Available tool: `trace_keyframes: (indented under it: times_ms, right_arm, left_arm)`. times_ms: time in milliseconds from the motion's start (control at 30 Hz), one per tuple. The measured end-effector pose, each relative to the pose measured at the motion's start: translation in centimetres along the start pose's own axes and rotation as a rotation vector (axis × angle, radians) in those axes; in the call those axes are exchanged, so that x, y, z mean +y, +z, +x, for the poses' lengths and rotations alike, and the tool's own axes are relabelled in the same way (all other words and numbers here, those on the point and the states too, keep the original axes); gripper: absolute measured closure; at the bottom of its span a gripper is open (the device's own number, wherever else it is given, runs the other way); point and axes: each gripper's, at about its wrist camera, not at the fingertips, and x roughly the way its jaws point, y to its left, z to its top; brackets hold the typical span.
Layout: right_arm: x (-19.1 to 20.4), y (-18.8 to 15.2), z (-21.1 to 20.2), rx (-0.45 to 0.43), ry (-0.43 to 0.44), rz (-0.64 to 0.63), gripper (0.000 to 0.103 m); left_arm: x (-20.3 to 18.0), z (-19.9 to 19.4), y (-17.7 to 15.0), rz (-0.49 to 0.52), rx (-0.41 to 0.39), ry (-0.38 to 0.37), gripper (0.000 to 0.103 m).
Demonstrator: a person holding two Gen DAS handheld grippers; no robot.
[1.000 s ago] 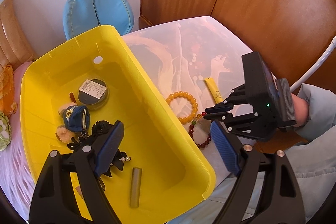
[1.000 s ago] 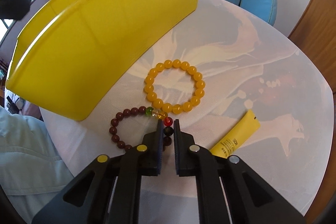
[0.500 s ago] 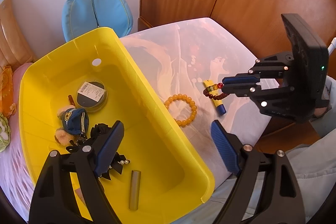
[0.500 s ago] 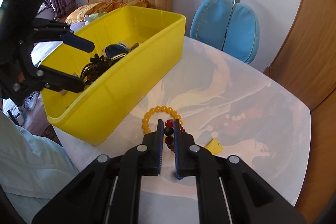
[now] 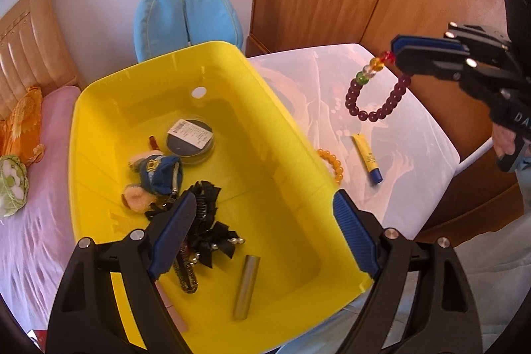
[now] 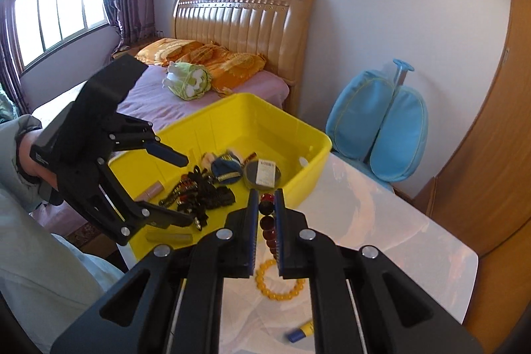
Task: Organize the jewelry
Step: 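Carry the red bead bracelet with the right gripper into the bin and release, then lift the open right gripper out of the yellow bin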
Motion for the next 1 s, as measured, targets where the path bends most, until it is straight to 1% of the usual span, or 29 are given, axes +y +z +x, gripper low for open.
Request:
trace_keyframes:
  times_ms: [100, 200, 267, 333, 500, 567, 667, 700, 733, 767, 800, 867, 933, 1000]
  right_arm:
    - [1.6, 2.2, 1.0, -0.024, 0.056, -0.039, 0.093]
    - [3.8, 3.6, 3.1, -0.005, 0.118, -0.088, 0.093]
    - [5.3, 3.9, 5.4, 0.040, 0.159, -0.120, 0.093]
    - [6.8, 3.5, 8.3, 0.105, 0.188, -0.149, 0.093]
    - [10.1, 1.1, 14.9, 0.282, 0.250, -0.210, 0.093]
    - [11.2, 0.1, 16.3, 0.329, 0.258, -0.231, 0.092]
    - [11.2, -0.3, 16.9, 0.345, 0.251, -0.226, 0.091]
    - [11.1, -0.3, 16.7, 0.343, 0.247, -0.220, 0.081]
    - [10.8, -0.3, 16.5, 0.338, 0.237, -0.215, 0.060]
    - [10.4, -0.3, 16.1, 0.333, 0.232, -0.206, 0.053]
    - [10.1, -0.2, 15.7, 0.327, 0.232, -0.194, 0.050]
    - [9.2, -0.1, 14.5, 0.301, 0.209, -0.177, 0.049]
    - [8.0, -0.1, 13.2, 0.272, 0.177, -0.152, 0.037]
    - [6.6, -0.3, 11.6, 0.242, 0.150, -0.114, 0.029]
  left_arm:
    - [2.3, -1.2, -1.2, -0.045, -0.011, 0.047, 0.020]
    - [4.4, -2.0, -2.6, -0.095, -0.011, 0.087, 0.020]
    - [5.5, -2.4, -3.7, -0.120, -0.008, 0.103, 0.020]
    - [6.4, -2.8, -4.7, -0.142, -0.006, 0.116, 0.020]
    - [8.0, -3.1, -6.7, -0.189, -0.003, 0.129, 0.020]
    - [8.4, -3.2, -7.1, -0.201, -0.004, 0.130, 0.020]
    - [8.6, -3.1, -7.4, -0.210, -0.004, 0.128, 0.020]
    - [8.6, -3.1, -7.4, -0.208, -0.003, 0.127, 0.020]
    - [8.5, -3.1, -7.4, -0.204, -0.002, 0.127, 0.020]
    - [8.5, -3.1, -7.4, -0.199, -0.003, 0.127, 0.020]
    - [8.4, -3.1, -7.3, -0.191, -0.004, 0.125, 0.020]
    - [7.9, -3.0, -6.9, -0.169, -0.005, 0.117, 0.020]
    - [7.1, -2.9, -6.3, -0.137, -0.007, 0.104, 0.020]
    - [6.0, -2.7, -5.6, -0.095, -0.008, 0.088, 0.020]
